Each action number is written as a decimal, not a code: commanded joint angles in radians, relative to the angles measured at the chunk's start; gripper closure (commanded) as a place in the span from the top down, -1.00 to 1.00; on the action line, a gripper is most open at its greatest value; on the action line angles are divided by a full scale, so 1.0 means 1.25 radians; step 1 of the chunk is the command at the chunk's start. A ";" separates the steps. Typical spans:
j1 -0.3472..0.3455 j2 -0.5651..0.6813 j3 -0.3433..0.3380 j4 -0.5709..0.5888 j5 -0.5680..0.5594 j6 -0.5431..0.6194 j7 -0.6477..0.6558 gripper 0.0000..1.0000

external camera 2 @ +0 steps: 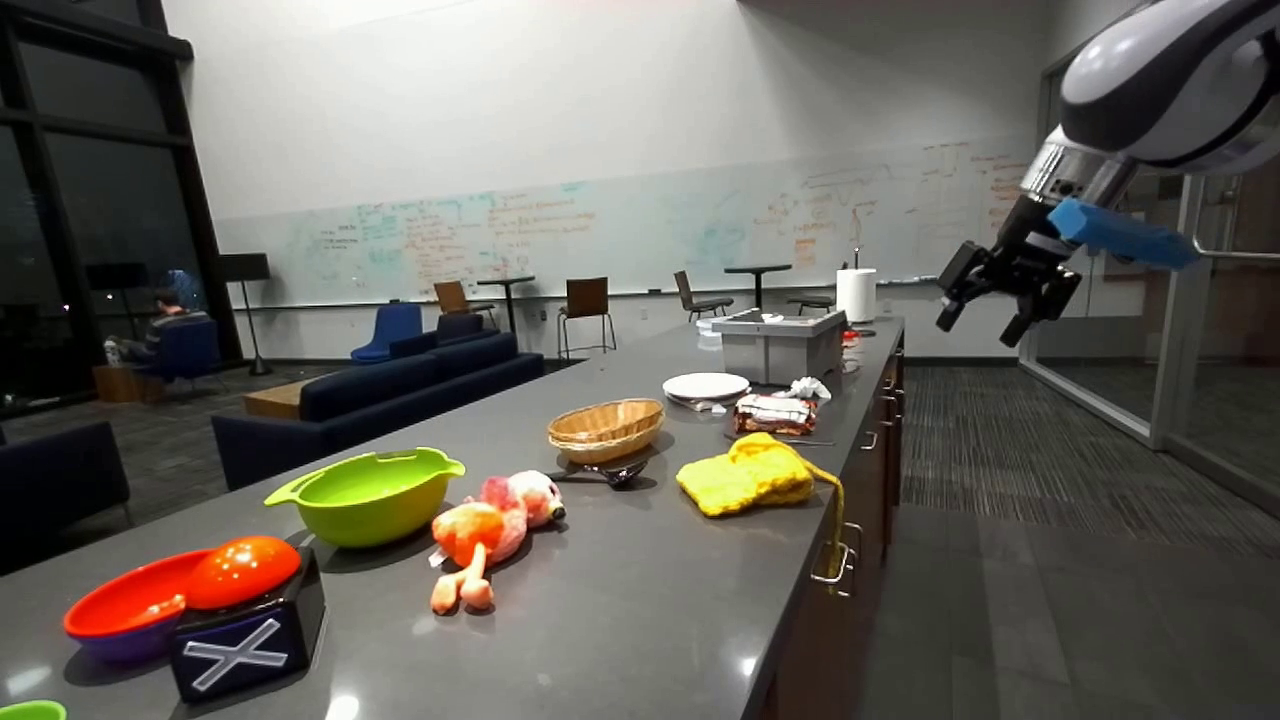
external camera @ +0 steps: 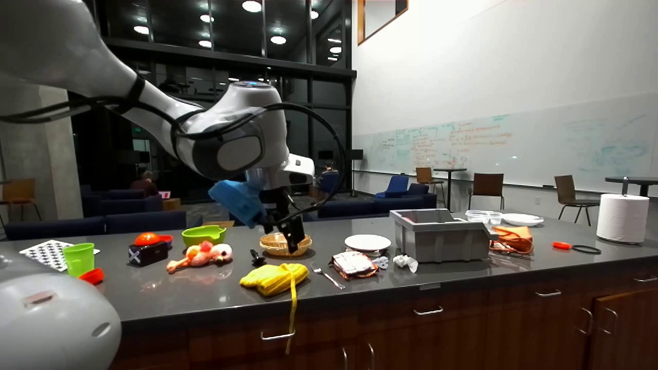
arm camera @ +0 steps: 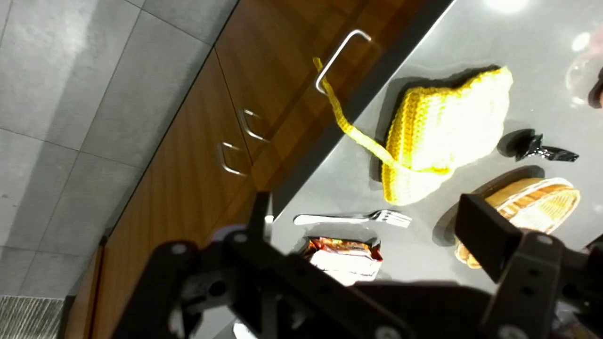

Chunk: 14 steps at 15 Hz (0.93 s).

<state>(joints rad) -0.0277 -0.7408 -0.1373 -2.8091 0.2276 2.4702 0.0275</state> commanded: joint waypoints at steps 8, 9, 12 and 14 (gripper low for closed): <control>0.162 0.341 -0.084 0.074 0.284 0.183 -0.053 1.00; 0.170 0.363 -0.093 0.088 0.325 0.162 -0.071 1.00; 0.124 0.353 -0.043 0.071 0.314 0.164 -0.059 1.00; 0.121 0.374 -0.040 0.083 0.319 0.164 -0.059 1.00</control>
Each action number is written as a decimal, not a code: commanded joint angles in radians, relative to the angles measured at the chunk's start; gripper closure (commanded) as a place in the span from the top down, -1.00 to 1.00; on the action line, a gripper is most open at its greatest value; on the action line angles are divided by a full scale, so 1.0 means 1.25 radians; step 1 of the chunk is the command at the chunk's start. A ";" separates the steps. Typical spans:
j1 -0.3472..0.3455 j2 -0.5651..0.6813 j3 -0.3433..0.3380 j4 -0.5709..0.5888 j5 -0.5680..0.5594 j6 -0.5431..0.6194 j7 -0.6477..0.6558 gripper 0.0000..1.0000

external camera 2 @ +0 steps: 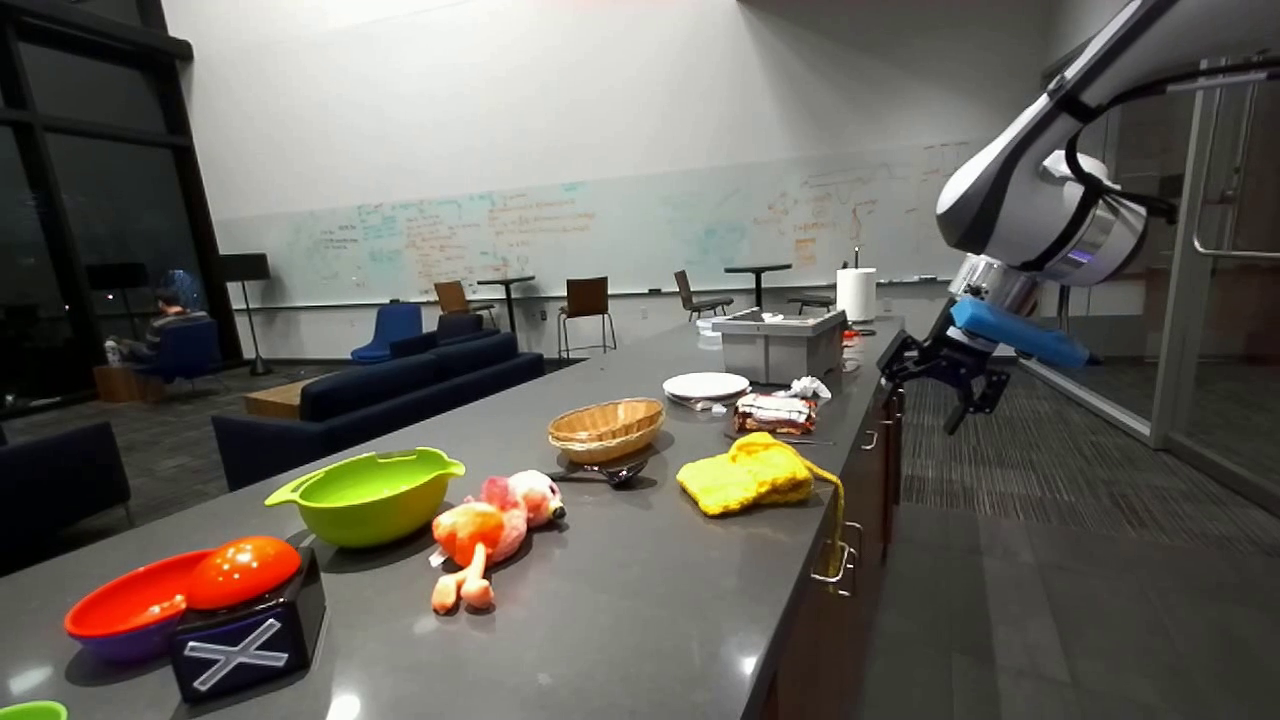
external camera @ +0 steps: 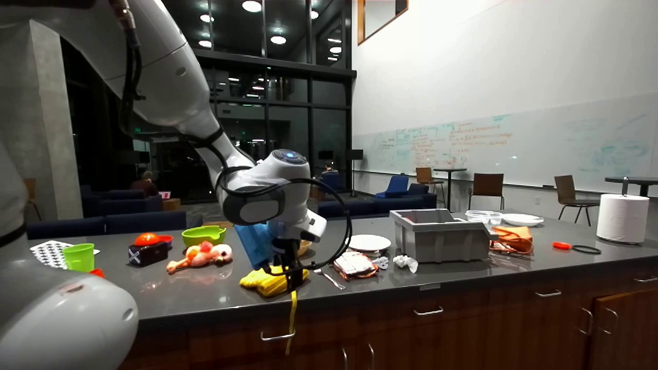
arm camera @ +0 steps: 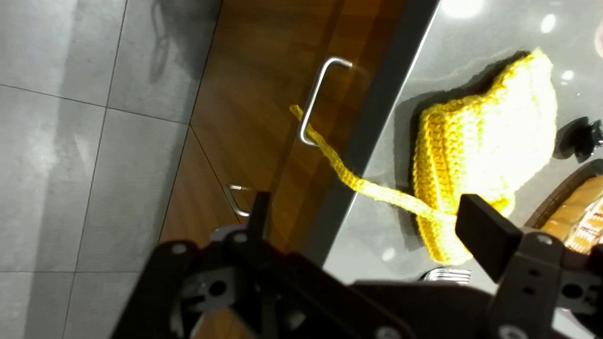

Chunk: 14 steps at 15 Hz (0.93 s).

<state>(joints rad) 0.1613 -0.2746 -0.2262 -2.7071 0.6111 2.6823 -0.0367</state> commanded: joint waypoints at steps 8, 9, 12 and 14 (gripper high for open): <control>0.056 0.085 -0.056 0.041 0.243 -0.017 -0.137 1.00; 0.062 0.105 -0.068 0.050 0.297 -0.029 -0.172 1.00; 0.062 0.182 -0.093 0.087 0.438 -0.076 -0.274 1.00; 0.052 0.238 -0.101 0.119 0.524 -0.125 -0.345 1.00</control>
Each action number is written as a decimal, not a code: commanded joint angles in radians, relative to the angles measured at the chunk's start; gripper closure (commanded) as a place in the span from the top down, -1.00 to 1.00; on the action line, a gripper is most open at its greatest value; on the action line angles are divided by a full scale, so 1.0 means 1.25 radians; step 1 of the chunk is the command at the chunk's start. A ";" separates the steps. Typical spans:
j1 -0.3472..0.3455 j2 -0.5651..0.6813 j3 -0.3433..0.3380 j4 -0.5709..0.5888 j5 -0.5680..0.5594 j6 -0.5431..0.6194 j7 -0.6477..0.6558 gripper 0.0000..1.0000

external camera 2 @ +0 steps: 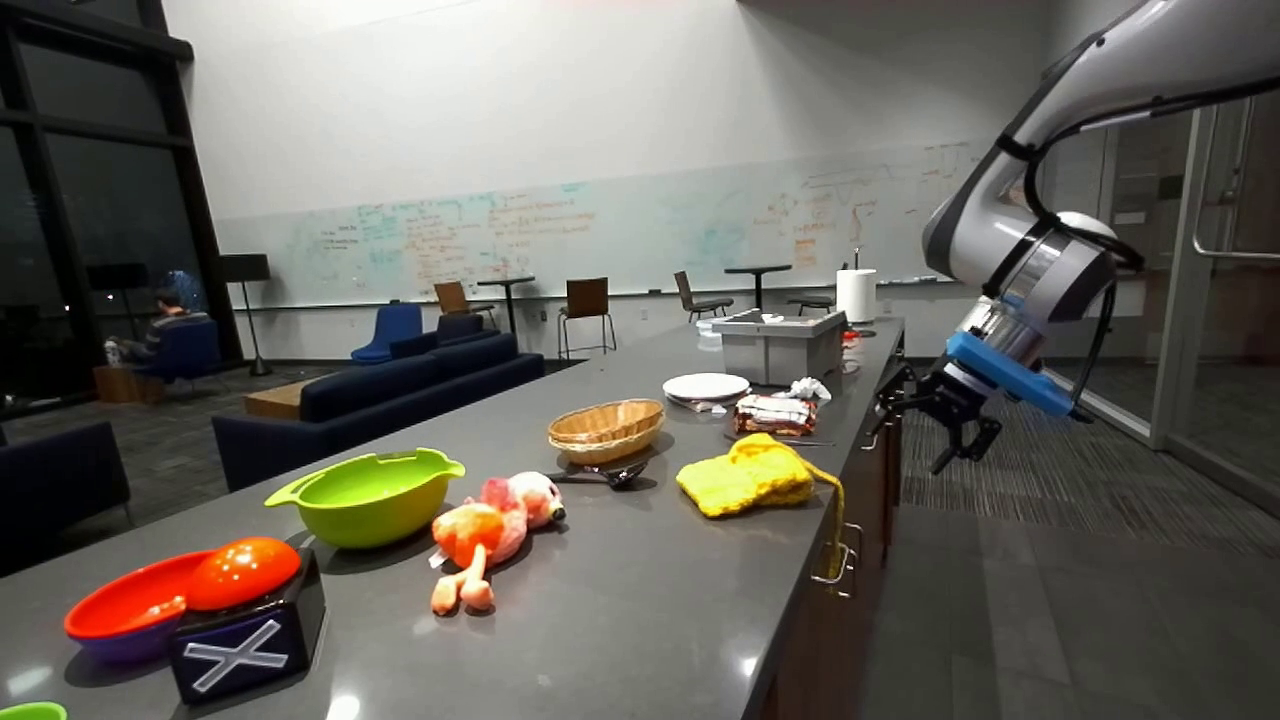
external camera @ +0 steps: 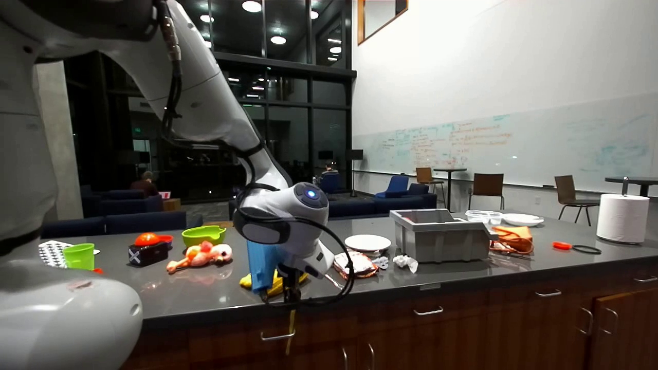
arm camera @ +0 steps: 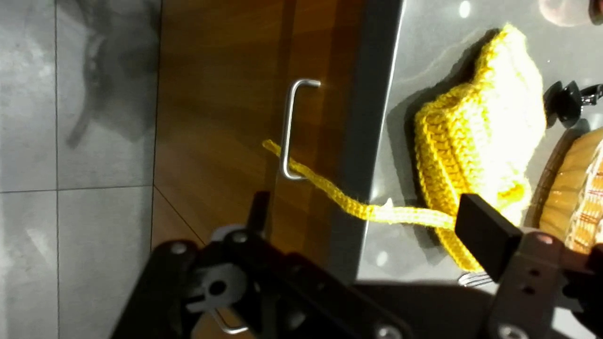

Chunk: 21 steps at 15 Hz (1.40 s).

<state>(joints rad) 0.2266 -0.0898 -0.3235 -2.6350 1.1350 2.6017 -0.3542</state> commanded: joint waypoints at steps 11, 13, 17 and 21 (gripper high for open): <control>-0.229 0.383 0.134 0.223 0.319 -0.196 -0.283 1.00; -0.252 0.420 0.139 0.249 0.379 -0.215 -0.323 1.00; -0.295 0.500 0.130 0.296 0.498 -0.302 -0.325 1.00; -0.289 0.508 0.115 0.289 0.477 -0.337 -0.310 1.00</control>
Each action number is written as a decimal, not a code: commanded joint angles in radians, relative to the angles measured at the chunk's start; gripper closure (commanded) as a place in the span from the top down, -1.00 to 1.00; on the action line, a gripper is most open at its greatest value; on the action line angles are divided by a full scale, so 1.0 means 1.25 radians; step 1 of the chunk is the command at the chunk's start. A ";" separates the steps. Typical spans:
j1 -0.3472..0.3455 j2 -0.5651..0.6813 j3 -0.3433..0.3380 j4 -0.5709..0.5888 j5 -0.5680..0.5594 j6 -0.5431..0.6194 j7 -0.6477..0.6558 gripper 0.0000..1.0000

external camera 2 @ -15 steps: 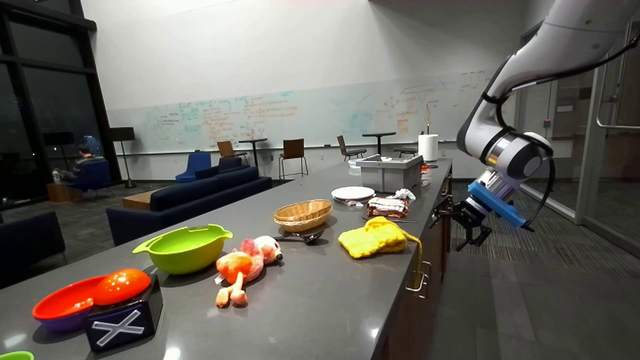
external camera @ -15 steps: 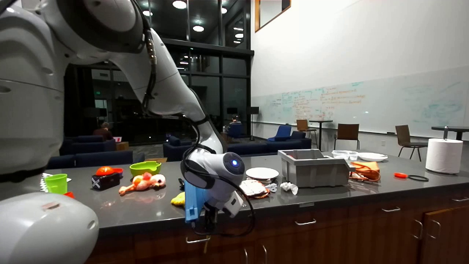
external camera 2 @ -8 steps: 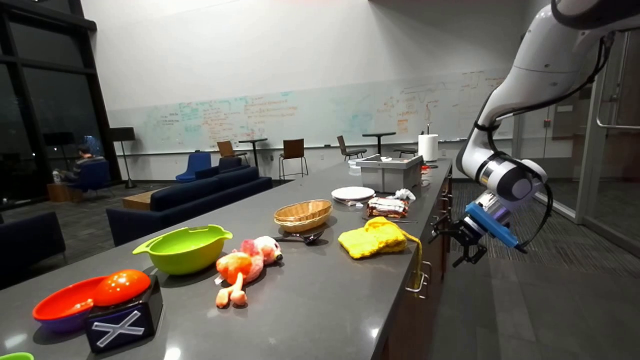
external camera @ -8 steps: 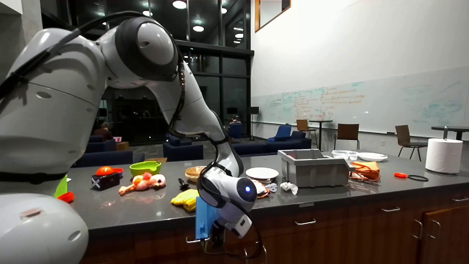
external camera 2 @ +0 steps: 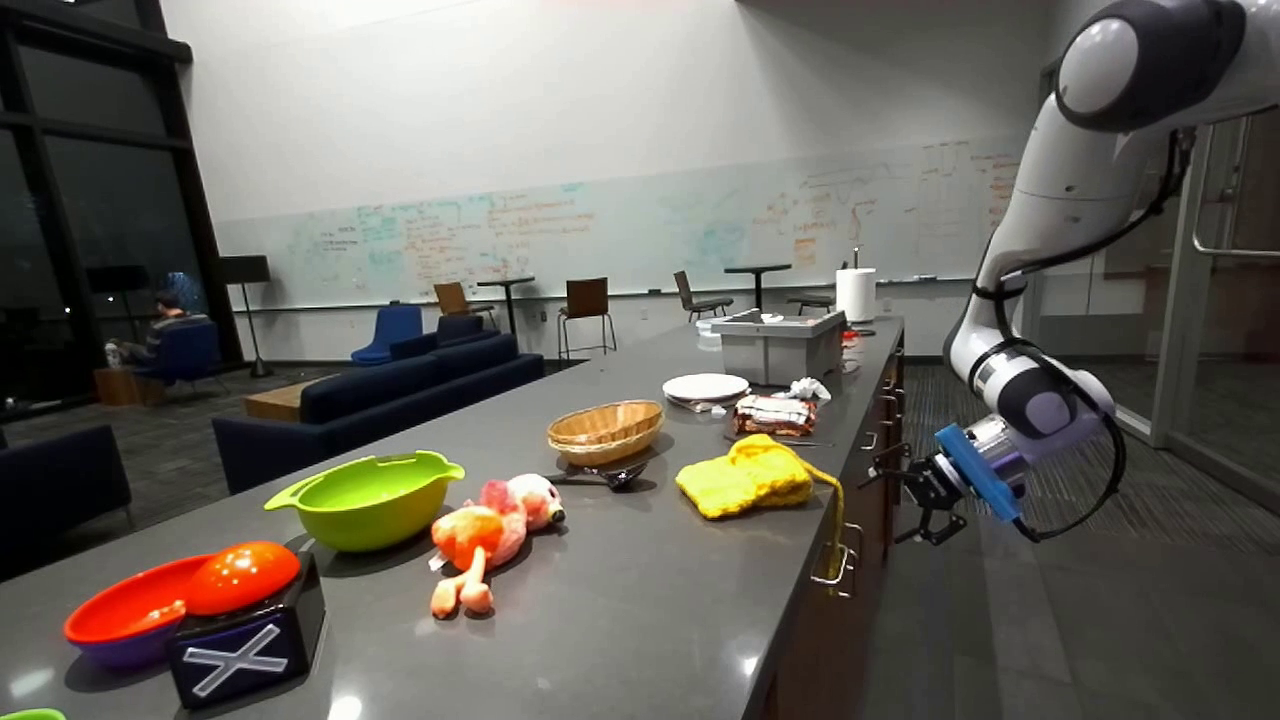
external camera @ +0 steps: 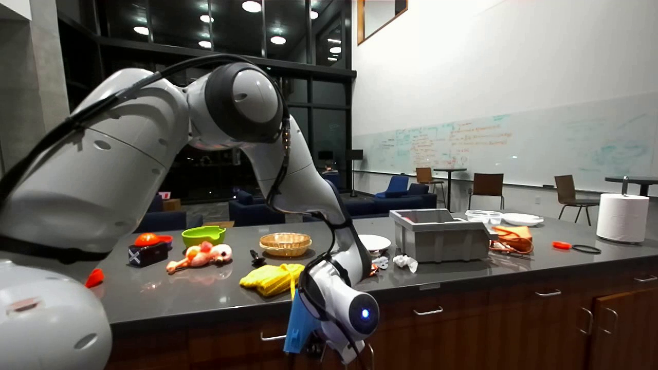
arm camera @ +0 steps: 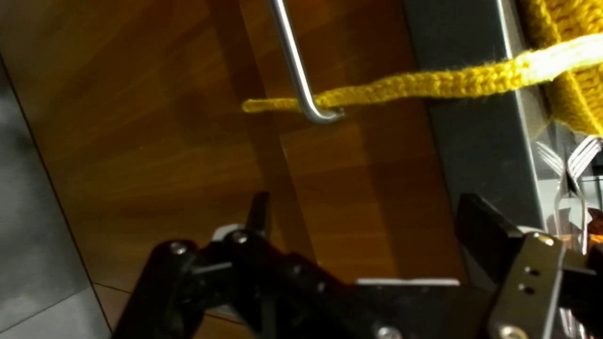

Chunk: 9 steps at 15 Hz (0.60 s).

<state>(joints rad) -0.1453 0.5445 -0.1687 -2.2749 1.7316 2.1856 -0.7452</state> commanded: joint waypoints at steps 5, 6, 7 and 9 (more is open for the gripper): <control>0.005 0.012 -0.009 0.009 0.000 -0.016 0.007 1.00; 0.005 0.012 -0.009 0.010 0.000 -0.016 0.007 1.00; 0.005 0.008 -0.010 0.006 -0.007 -0.020 -0.001 1.00; 0.007 0.008 -0.009 -0.004 -0.010 -0.024 -0.031 1.00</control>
<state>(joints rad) -0.1469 0.5586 -0.1688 -2.2647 1.7292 2.1713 -0.7454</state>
